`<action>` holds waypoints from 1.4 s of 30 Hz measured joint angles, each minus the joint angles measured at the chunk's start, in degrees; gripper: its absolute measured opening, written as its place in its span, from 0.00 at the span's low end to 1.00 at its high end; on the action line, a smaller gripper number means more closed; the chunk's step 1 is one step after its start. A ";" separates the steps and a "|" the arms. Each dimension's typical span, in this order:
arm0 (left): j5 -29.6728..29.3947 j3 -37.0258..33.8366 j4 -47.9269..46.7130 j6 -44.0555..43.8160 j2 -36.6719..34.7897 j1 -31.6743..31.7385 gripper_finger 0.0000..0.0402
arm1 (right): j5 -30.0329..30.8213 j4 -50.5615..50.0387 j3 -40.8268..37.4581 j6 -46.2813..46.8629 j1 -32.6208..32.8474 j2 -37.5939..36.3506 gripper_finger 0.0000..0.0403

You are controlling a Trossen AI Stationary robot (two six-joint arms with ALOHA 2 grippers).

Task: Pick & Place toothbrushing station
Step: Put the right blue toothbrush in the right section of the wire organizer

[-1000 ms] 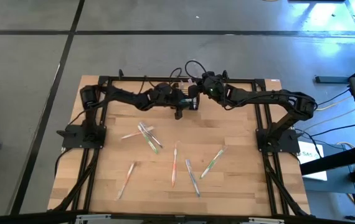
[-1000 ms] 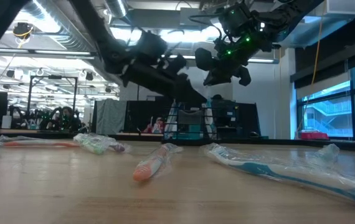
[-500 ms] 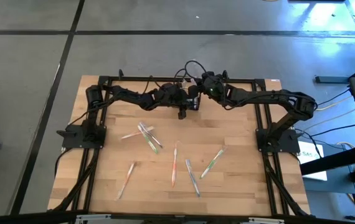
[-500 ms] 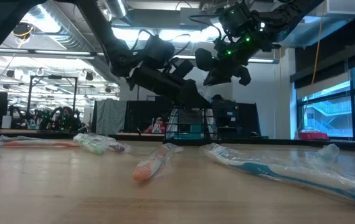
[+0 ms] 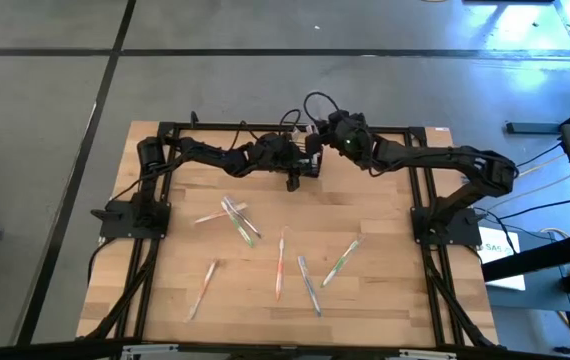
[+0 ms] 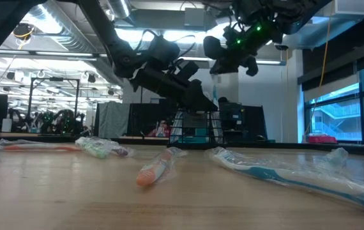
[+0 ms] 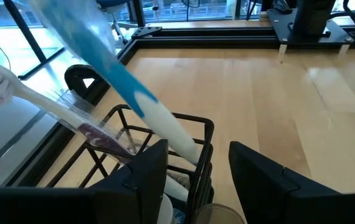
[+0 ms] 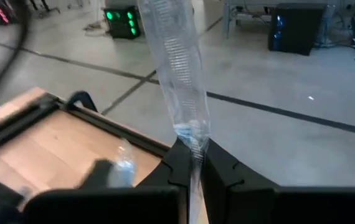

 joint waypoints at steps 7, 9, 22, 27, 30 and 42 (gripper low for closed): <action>0.00 -0.07 0.00 0.21 -0.27 0.00 0.42 | -0.18 -0.37 -0.01 -3.07 0.47 -0.24 0.04; 0.00 -0.11 0.04 0.24 -0.33 0.00 0.42 | -0.19 -0.66 -0.01 -4.02 0.57 -0.21 0.04; -0.07 -0.59 -9.07 1.04 -6.60 -2.09 0.42 | -1.13 2.48 -0.05 -6.96 -0.25 -0.14 0.04; 0.62 -0.52 -11.98 1.84 -10.37 -2.43 0.42 | -1.73 2.94 -0.05 -7.18 -1.13 -0.14 0.04; 2.24 -0.48 -12.50 2.32 -11.84 -2.38 0.42 | -1.89 3.13 -0.05 -7.23 -1.25 -0.14 0.04; 3.39 -0.68 -23.90 6.63 -20.12 -2.25 0.42 | -4.09 2.23 -0.08 -9.29 -1.23 -5.75 0.04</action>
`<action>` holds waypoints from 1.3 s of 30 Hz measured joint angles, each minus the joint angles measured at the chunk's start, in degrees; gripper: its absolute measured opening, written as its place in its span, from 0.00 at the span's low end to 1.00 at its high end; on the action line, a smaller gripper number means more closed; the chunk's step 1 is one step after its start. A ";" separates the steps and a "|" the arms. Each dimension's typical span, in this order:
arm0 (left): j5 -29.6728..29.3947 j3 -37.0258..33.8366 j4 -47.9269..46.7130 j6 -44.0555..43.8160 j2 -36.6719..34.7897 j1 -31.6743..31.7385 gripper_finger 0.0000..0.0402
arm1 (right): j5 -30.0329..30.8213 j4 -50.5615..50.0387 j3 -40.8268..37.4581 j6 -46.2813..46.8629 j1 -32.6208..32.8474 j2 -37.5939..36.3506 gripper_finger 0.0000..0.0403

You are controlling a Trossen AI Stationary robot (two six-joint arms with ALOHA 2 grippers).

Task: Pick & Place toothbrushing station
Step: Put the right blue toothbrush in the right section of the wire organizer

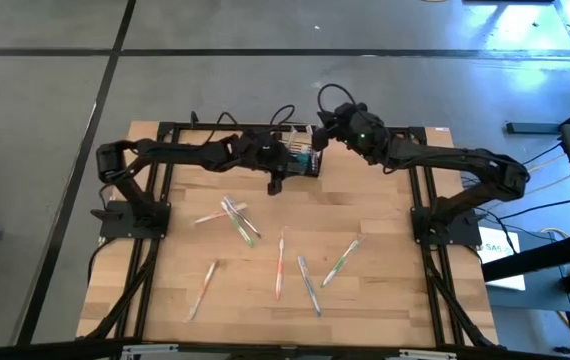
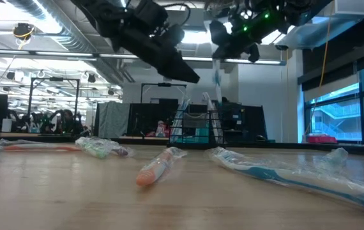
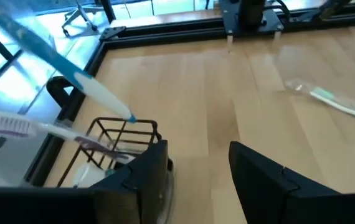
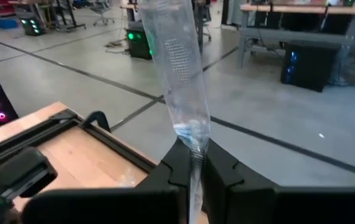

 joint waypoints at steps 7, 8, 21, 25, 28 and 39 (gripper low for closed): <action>-0.02 -0.08 -11.40 1.37 -6.01 0.00 0.42 | -0.21 -0.72 0.00 -2.17 -0.02 -1.14 0.04; -0.02 -0.08 -12.57 1.37 -6.44 0.00 0.42 | -0.19 -1.07 0.00 -2.11 -0.02 -1.08 0.04; -0.54 -15.39 0.54 -2.90 -11.62 0.42 0.42 | 0.86 4.26 -7.76 -0.62 0.09 -4.78 0.04; -1.90 -19.00 5.44 -4.78 -15.35 0.37 0.42 | -1.40 16.19 -12.54 -0.43 0.42 -5.74 0.04; -4.26 -20.93 7.75 -6.23 -17.46 0.35 0.42 | -1.83 23.08 -15.22 -0.84 0.42 -4.83 0.04; -4.92 -21.94 8.34 -6.81 -18.65 0.33 0.42 | -0.60 31.27 -17.00 -6.65 -1.11 -2.17 0.04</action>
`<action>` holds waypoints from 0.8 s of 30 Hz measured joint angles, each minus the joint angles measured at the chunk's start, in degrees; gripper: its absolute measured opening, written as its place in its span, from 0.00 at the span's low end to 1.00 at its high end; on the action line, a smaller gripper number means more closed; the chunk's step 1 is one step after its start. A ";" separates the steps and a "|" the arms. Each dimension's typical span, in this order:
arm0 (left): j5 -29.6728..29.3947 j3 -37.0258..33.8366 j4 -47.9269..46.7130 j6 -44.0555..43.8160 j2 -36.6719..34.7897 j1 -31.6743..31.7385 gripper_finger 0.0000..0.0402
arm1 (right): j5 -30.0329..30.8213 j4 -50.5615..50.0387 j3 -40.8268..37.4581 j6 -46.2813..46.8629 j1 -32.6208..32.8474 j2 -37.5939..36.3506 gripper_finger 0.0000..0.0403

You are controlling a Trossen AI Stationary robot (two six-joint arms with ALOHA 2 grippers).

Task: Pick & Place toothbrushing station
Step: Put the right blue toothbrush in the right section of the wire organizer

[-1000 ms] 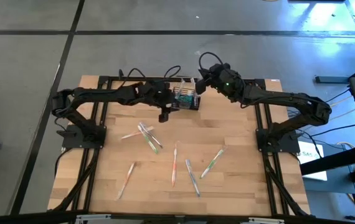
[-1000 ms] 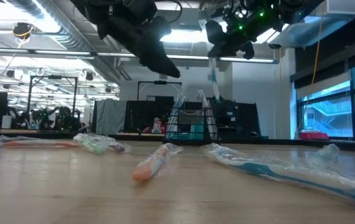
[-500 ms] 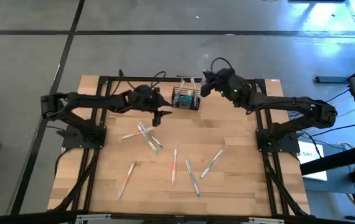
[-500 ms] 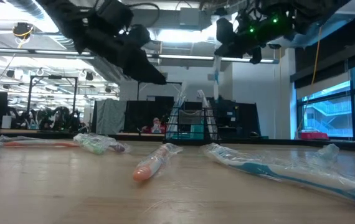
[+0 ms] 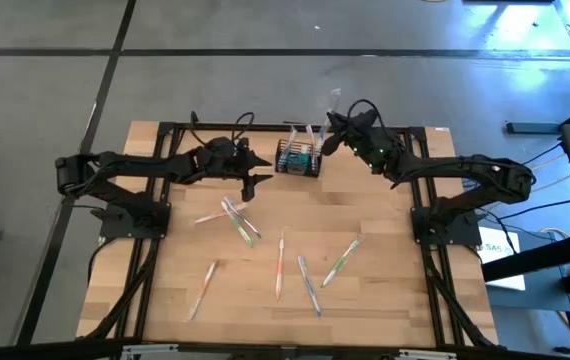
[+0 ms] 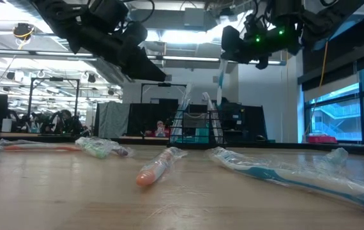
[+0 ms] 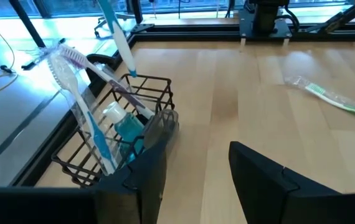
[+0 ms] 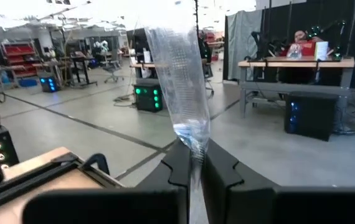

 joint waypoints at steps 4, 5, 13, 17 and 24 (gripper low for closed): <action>0.00 0.00 0.02 0.00 0.00 0.00 0.42 | 0.00 -0.85 0.00 -0.01 -0.47 0.11 0.04; 0.00 0.00 0.01 0.00 0.02 0.00 0.42 | 0.00 -0.68 0.00 -0.01 -0.50 0.38 0.04; 0.02 0.00 -0.01 -0.87 0.02 0.00 0.42 | 2.18 0.12 -0.02 -0.45 -0.51 4.57 0.04; 0.02 0.00 -0.01 -0.87 0.02 0.00 0.42 | 1.48 0.70 -0.02 0.04 -0.90 6.15 0.04; 0.04 0.00 -0.01 -0.87 0.04 0.00 0.42 | 0.95 0.20 -0.02 2.38 -0.63 8.17 0.04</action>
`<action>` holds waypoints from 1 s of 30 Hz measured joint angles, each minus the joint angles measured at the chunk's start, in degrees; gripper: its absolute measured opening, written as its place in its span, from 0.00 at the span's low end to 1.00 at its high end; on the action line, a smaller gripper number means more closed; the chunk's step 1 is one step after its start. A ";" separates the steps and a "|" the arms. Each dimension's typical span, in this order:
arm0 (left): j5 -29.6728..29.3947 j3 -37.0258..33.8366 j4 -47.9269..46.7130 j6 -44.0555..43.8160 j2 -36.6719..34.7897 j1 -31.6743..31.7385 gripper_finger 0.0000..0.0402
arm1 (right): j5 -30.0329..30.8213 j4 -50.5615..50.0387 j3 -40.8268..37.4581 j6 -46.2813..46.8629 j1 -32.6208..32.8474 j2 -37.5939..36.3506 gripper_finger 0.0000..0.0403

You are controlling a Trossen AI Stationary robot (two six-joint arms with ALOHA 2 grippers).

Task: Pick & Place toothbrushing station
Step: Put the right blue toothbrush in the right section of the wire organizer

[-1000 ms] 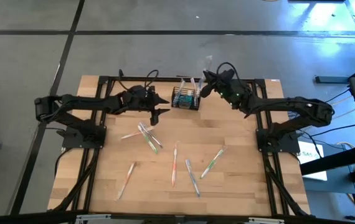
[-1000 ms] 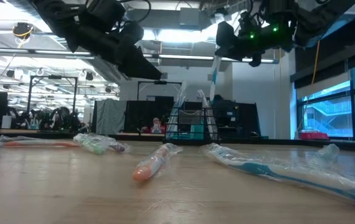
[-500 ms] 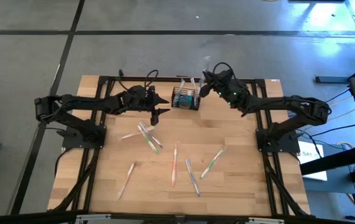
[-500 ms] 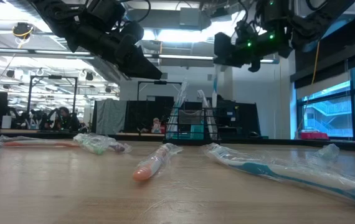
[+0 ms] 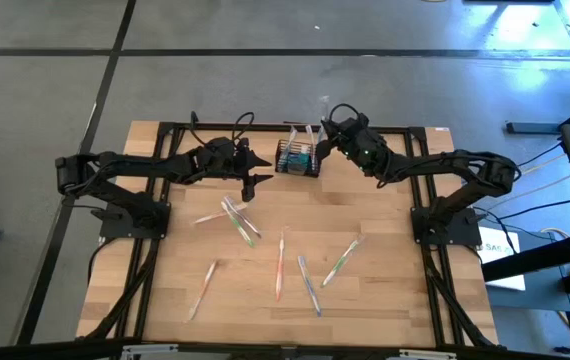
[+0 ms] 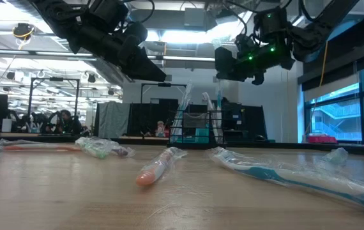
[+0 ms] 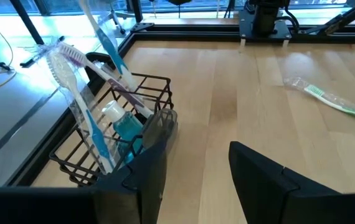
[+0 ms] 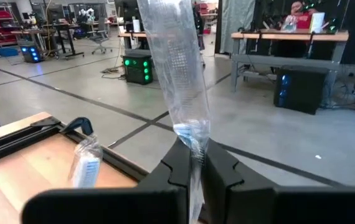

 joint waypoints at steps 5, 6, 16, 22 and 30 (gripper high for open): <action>0.01 0.00 -0.02 0.02 0.00 0.00 0.42 | -0.10 -0.87 0.00 0.97 0.30 1.37 0.06; 0.01 0.00 0.00 0.01 0.00 0.00 0.42 | -0.12 -0.59 0.00 1.36 0.30 1.76 0.06; 0.03 0.00 -0.02 0.02 0.02 0.00 0.42 | -0.10 -0.78 0.15 3.07 0.30 6.42 0.07; 0.03 0.00 -0.02 0.02 0.02 0.00 0.42 | -0.73 -0.35 0.22 3.55 0.69 7.15 0.07; 0.03 0.00 -0.49 0.02 0.02 0.00 0.42 | -0.71 -0.79 0.26 3.45 1.48 7.13 0.07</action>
